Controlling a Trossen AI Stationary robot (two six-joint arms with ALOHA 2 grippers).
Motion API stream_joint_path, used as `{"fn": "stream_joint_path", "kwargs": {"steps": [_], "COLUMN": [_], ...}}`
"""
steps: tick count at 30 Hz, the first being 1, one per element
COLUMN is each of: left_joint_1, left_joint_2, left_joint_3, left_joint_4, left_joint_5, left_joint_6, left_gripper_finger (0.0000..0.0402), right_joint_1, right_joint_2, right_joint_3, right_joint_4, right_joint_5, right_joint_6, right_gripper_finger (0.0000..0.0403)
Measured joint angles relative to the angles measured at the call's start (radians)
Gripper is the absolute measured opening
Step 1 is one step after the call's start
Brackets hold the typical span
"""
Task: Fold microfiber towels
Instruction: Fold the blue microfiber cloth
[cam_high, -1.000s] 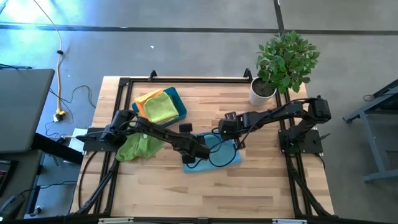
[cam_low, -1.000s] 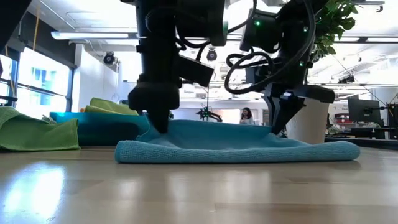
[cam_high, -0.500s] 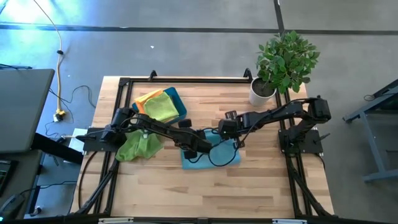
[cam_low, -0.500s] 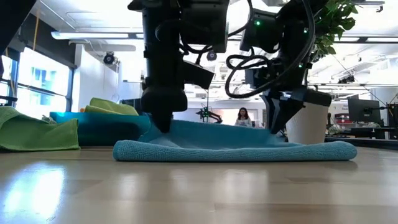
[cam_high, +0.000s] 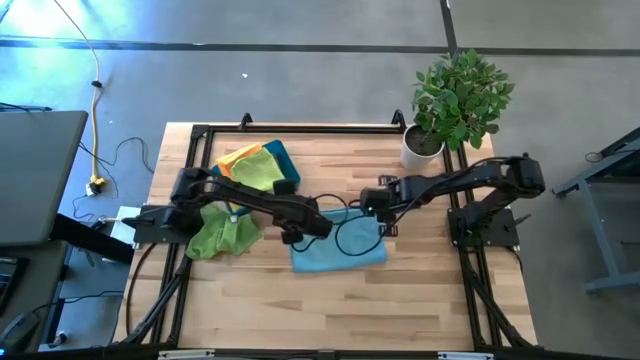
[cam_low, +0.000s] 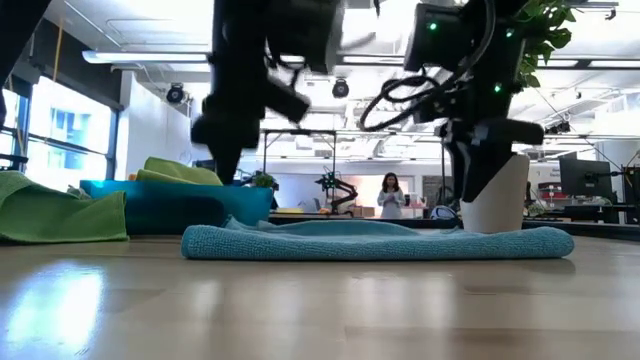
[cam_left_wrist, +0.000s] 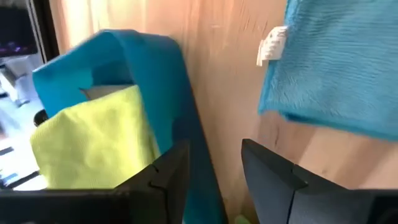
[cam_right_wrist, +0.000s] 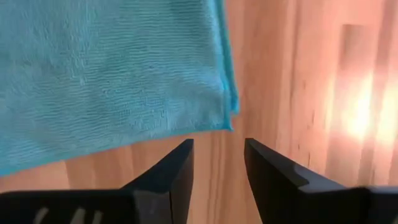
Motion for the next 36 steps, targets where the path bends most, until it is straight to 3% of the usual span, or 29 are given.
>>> {"fn": "stream_joint_path", "kwargs": {"steps": [7, 10, 15, 21, 25, 31, 36], "left_joint_1": [0.011, 0.027, 0.012, -0.014, -0.015, -0.017, -0.016], "left_joint_2": [-0.277, -0.437, -0.588, -0.573, -0.536, -0.452, -0.383], "left_joint_3": [-0.134, -0.275, -0.520, -0.724, -0.787, -0.791, -0.793], "left_joint_4": [0.170, 0.349, 0.774, 1.133, 1.226, 1.260, 1.272], "left_joint_5": [0.140, 0.237, 0.254, 0.315, 0.298, 0.298, 0.326], "left_joint_6": [0.023, -0.006, -0.073, -0.055, 0.020, 0.193, 0.200], "left_gripper_finger": [0.0129, 0.0129, 0.0129, 0.0129, 0.0129, 0.0129, 0.0129], "right_joint_1": [0.019, 0.060, 0.150, 0.312, 0.394, 0.459, 0.462], "right_joint_2": [-0.119, -0.169, -0.206, -0.168, -0.118, -0.051, -0.052], "right_joint_3": [-0.100, -0.178, -0.271, -0.289, -0.289, -0.289, -0.289], "right_joint_4": [0.118, 0.237, 0.405, 0.451, 0.480, 0.532, 0.509], "right_joint_5": [-0.048, -0.072, -0.072, -0.070, -0.030, 0.004, 0.053], "right_joint_6": [0.200, 0.329, 0.681, 1.033, 1.208, 1.295, 1.271], "right_gripper_finger": [0.0128, 0.0128, 0.0128, 0.0128, 0.0128, 0.0128, 0.0128]}}
